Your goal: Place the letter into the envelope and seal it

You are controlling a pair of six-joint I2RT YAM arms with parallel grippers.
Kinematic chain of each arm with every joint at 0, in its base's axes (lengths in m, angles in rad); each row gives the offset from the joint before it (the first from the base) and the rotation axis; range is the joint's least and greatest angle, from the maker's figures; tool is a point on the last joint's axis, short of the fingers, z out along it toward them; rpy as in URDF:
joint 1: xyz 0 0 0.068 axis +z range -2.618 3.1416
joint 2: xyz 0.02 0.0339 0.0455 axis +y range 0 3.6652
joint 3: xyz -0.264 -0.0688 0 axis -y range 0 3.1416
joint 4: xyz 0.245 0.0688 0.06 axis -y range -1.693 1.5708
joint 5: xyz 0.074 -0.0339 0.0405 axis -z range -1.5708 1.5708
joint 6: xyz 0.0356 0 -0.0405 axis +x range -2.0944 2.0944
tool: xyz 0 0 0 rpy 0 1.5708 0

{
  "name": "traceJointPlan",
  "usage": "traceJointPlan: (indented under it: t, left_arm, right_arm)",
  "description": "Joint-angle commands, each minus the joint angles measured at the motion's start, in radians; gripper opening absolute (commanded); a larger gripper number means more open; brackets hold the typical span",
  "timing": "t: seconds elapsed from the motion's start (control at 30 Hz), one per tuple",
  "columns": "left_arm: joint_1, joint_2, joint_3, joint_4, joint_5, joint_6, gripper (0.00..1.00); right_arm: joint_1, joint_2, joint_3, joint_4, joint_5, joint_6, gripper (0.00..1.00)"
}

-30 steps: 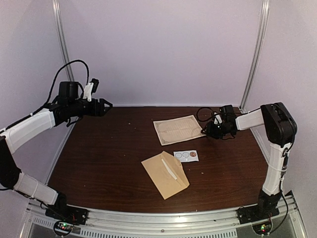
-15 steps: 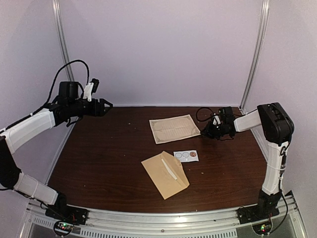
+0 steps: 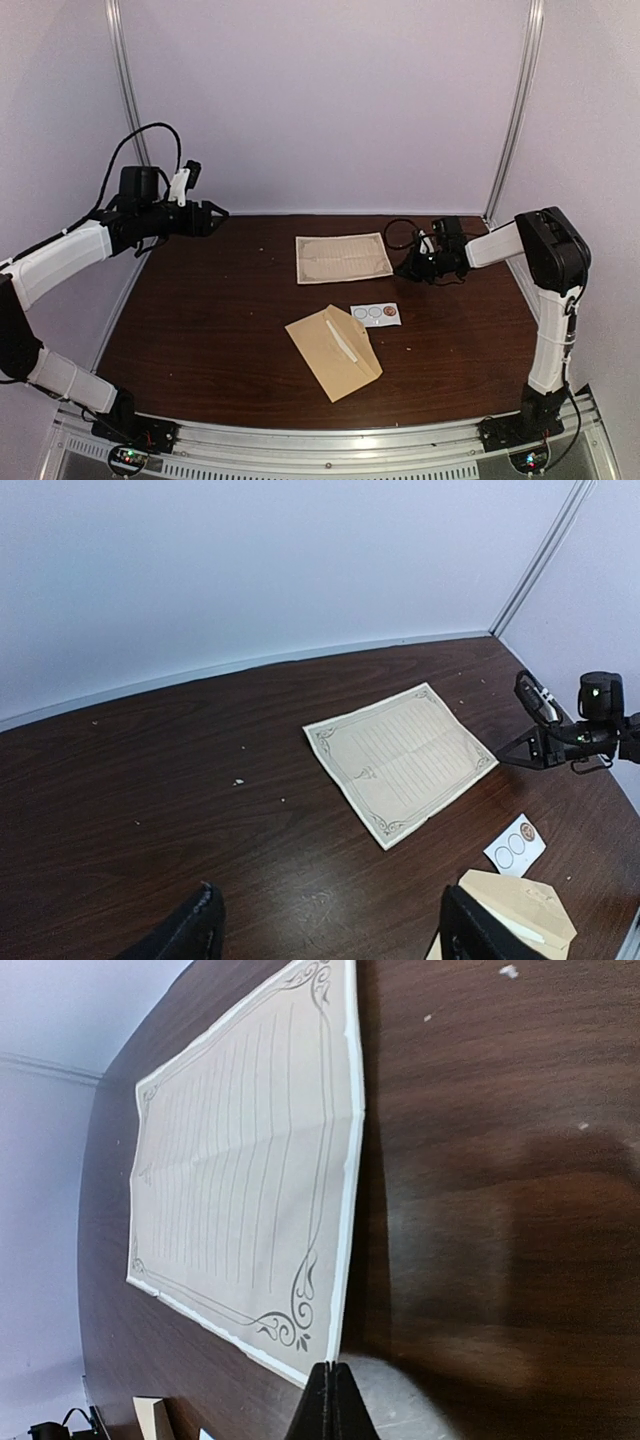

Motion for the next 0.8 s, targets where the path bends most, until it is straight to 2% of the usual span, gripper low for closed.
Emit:
traceJointPlan:
  t: [0.0,0.47,0.6,0.63,0.77]
  left_arm:
    - [0.001,0.016,-0.021,0.056,0.053,-0.018,0.75]
    - [-0.04,0.043,-0.05,0.091,0.072,-0.045,0.74]
    - [-0.068,0.063,-0.052,0.09,0.066,-0.044,0.74]
    - [-0.081,0.072,-0.052,0.093,0.061,-0.045,0.74]
    - [-0.144,0.13,-0.033,0.107,0.058,-0.083,0.74]
  right_arm:
    - [0.07,-0.064,-0.006,-0.046,-0.02,-0.032,0.0]
    - [0.364,-0.178,-0.123,-0.006,-0.043,0.055,0.0]
    - [0.378,-0.261,-0.154,-0.027,0.017,0.045,0.0]
    - [0.368,-0.28,-0.147,-0.056,0.045,0.029,0.04]
    - [0.304,-0.323,-0.102,-0.141,0.131,-0.04,0.29]
